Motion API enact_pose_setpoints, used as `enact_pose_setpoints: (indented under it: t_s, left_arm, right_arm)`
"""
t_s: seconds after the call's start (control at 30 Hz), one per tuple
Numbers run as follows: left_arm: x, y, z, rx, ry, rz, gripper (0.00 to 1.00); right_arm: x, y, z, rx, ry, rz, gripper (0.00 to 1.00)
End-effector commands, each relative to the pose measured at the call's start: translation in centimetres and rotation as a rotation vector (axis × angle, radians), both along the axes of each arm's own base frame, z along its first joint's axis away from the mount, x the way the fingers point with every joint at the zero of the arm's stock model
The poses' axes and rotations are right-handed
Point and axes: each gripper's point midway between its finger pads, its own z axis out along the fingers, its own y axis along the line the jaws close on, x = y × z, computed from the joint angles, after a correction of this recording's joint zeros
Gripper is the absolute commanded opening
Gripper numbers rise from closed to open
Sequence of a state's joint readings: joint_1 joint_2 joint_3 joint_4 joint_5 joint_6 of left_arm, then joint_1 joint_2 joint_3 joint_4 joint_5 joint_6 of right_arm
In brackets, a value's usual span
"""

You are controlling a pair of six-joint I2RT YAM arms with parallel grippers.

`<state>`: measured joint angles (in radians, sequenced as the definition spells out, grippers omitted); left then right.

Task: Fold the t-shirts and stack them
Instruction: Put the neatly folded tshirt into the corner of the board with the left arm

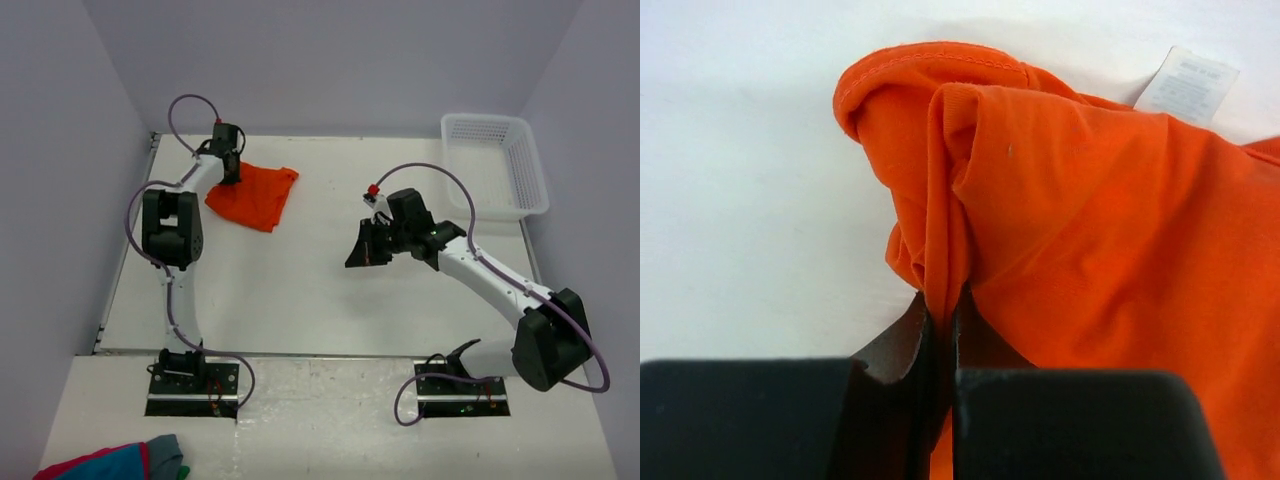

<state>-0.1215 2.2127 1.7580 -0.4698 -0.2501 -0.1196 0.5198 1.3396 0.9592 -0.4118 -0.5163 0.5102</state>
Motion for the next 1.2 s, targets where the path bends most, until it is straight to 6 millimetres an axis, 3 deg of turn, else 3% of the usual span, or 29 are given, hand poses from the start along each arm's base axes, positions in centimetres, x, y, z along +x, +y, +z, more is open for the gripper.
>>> enact_pose_setpoints:
  t_s: [0.0,0.07,0.1,0.17,0.2,0.23,0.27,0.4,0.5,0.67,0.83,1.17]
  left_arm:
    - [2.1,4.3,2.7,0.107,-0.029,0.032,0.00]
    - [3.4,6.3,4.1,0.128,-0.057,0.064,0.00]
    - [3.6,6.8,3.2,0.132,-0.033,0.059,0.00]
    - [5.0,8.5,4.6,0.165,-0.063,0.060,0.00]
    - [5.1,9.0,3.8,0.188,-0.040,0.046,0.00]
    - [6.1,9.1,5.1,0.197,-0.071,0.043,0.00]
    - [6.2,11.2,5.1,0.213,-0.071,0.072,0.00]
    - [7.3,14.5,5.3,0.260,-0.089,0.083,0.00]
    - [8.4,16.4,6.5,0.284,-0.138,0.096,0.00]
    - [9.4,18.6,7.6,0.377,-0.183,0.103,0.00]
    - [10.4,19.3,7.7,0.404,-0.222,0.090,0.00]
    - [11.7,20.1,5.9,0.458,-0.235,0.083,0.00]
  right_arm:
    - [-1.3,0.3,0.1,-0.013,-0.006,0.027,0.00]
    - [-1.7,0.4,0.4,-0.018,-0.025,0.034,0.00]
    - [-1.9,0.3,0.4,-0.022,-0.028,0.035,0.00]
    - [-2.2,0.2,0.8,-0.020,-0.043,0.039,0.00]
    - [-2.3,0.1,0.8,-0.021,-0.047,0.040,0.00]
    - [-2.3,0.0,0.8,-0.030,-0.054,0.040,0.00]
    - [-2.4,-0.1,0.9,-0.033,-0.057,0.044,0.00]
    - [-2.6,-0.8,0.5,-0.060,-0.069,0.036,0.00]
    - [-2.7,-0.9,0.4,-0.068,-0.069,0.041,0.00]
    - [-2.6,-1.0,-0.1,-0.086,-0.057,0.038,0.00]
    - [-2.3,-1.2,-0.1,-0.093,-0.066,0.024,0.00]
    - [-2.0,-1.7,-0.9,-0.124,-0.059,0.002,0.00]
